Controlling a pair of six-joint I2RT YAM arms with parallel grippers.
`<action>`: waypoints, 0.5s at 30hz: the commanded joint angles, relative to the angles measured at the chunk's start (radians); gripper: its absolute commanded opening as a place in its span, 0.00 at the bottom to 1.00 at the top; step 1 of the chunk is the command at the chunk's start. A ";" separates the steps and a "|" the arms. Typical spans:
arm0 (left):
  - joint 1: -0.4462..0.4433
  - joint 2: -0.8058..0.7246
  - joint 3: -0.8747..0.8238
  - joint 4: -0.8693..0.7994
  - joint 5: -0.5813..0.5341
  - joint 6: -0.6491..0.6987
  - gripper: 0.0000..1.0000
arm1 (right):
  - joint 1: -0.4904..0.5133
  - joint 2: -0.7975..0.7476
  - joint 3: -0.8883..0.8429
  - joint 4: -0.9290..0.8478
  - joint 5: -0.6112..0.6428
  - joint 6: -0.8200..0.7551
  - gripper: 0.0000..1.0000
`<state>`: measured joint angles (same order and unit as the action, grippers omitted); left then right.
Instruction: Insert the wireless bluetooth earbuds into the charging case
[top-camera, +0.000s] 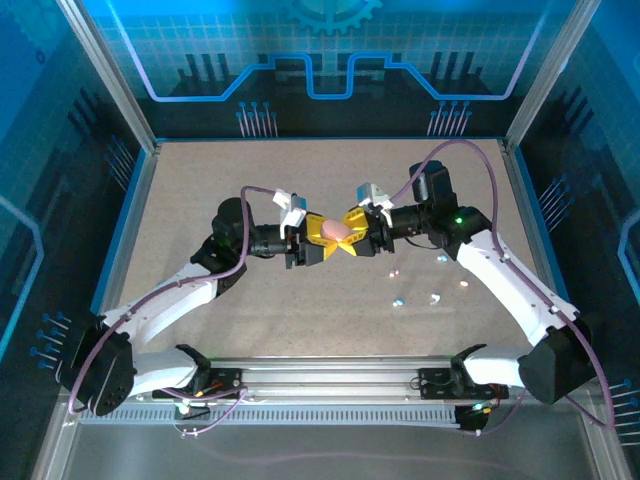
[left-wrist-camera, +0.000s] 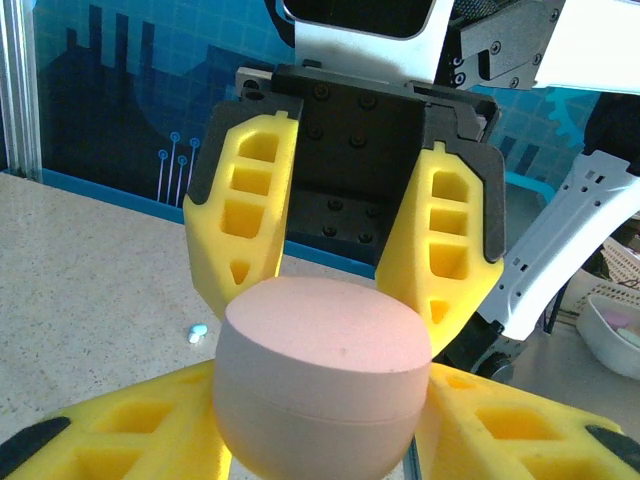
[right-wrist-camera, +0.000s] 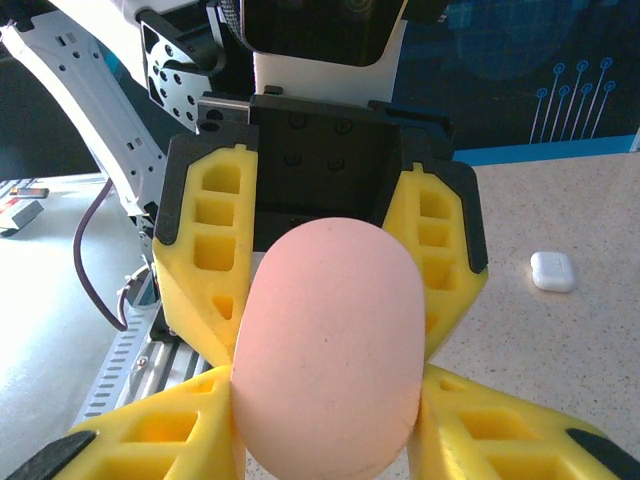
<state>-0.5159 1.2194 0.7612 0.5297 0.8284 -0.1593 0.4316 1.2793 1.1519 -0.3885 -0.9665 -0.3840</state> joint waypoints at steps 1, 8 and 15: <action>-0.001 -0.015 0.036 0.047 0.052 -0.014 0.49 | 0.001 -0.007 0.020 -0.015 0.019 -0.026 0.42; 0.000 -0.010 0.045 0.022 0.060 -0.004 0.43 | 0.004 -0.012 0.019 -0.015 0.023 -0.032 0.42; -0.001 -0.003 0.035 0.017 0.035 0.016 0.37 | 0.001 -0.026 0.023 0.031 0.120 0.081 0.47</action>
<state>-0.5133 1.2194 0.7639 0.5274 0.8303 -0.1581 0.4328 1.2705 1.1522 -0.3882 -0.9424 -0.3672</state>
